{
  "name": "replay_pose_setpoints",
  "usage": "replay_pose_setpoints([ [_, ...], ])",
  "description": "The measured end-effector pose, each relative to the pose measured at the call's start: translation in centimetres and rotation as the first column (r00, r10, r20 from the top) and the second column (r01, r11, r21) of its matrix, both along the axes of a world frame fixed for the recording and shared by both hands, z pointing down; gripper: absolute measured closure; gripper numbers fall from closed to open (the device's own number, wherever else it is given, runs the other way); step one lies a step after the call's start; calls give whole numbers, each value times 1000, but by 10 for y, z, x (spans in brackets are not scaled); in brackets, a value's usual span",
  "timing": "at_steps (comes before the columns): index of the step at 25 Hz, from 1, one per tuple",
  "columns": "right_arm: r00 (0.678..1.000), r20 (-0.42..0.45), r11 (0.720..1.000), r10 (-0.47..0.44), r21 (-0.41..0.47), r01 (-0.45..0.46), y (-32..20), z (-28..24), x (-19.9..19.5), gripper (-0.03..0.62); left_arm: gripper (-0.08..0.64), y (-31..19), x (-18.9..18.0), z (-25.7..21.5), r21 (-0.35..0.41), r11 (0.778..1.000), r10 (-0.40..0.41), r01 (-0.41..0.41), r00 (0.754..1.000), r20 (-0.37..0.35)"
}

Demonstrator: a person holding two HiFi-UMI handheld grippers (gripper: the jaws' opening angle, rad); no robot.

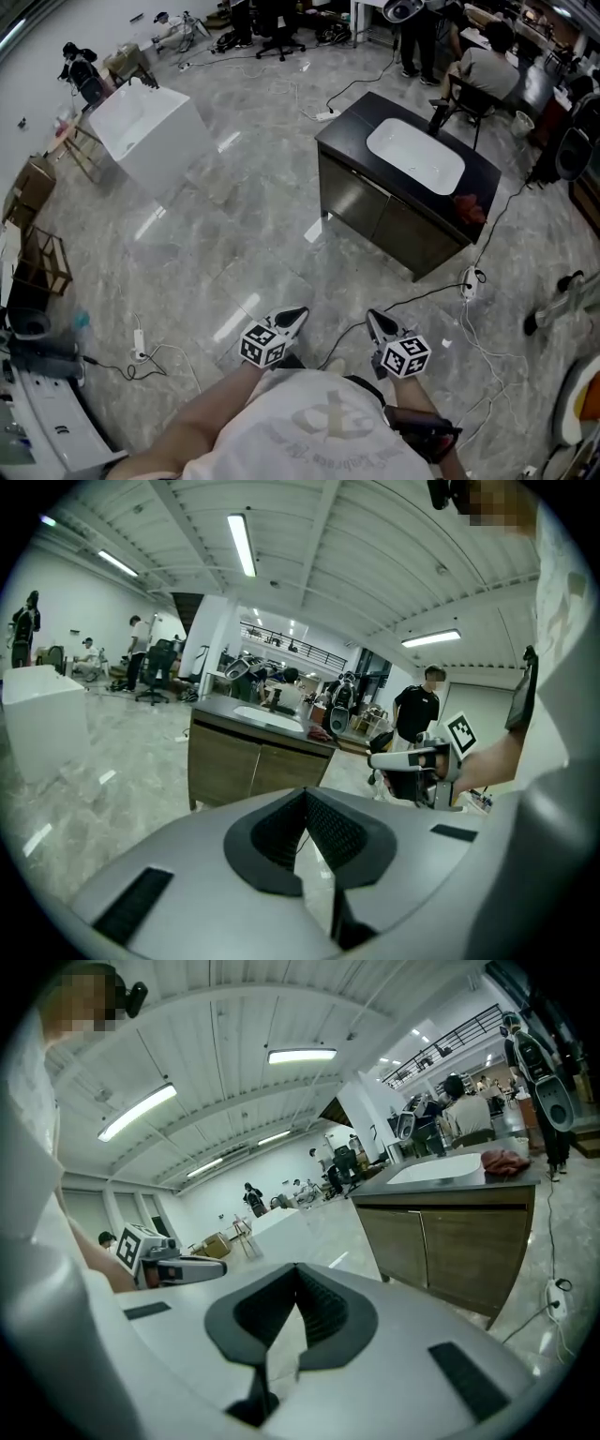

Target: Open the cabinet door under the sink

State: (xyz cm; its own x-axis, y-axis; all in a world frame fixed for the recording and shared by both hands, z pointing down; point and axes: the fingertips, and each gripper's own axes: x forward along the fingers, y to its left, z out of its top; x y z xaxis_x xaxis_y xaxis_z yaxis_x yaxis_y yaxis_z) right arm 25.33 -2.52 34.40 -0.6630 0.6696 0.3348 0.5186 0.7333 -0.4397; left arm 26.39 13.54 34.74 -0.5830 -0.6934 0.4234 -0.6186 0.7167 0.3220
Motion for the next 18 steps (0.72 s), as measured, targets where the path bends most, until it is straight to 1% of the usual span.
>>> replay_pose_setpoints([
  [2, 1000, -12, 1000, 9, 8, -9, 6, 3, -9, 578, 550, 7, -9, 5, 5, 1000, 3, -3, 1000, -13],
  [6, 999, -27, 999, 36, 24, -35, 22, -1, -26, 578, 551, 19, -29, 8, 22, 999, 37, -36, 999, -29],
  [12, 996, -36, 995, 81, 62, -78, 48, 4, -73, 578, 549, 47, -87, 10, 39, 997, 73, -72, 997, -21],
  [18, 991, -37, 981, 131, 148, -124, 81, 4, -110, 578, 551, 84, -136, 7, 47, 993, 113, -112, 994, -15],
])
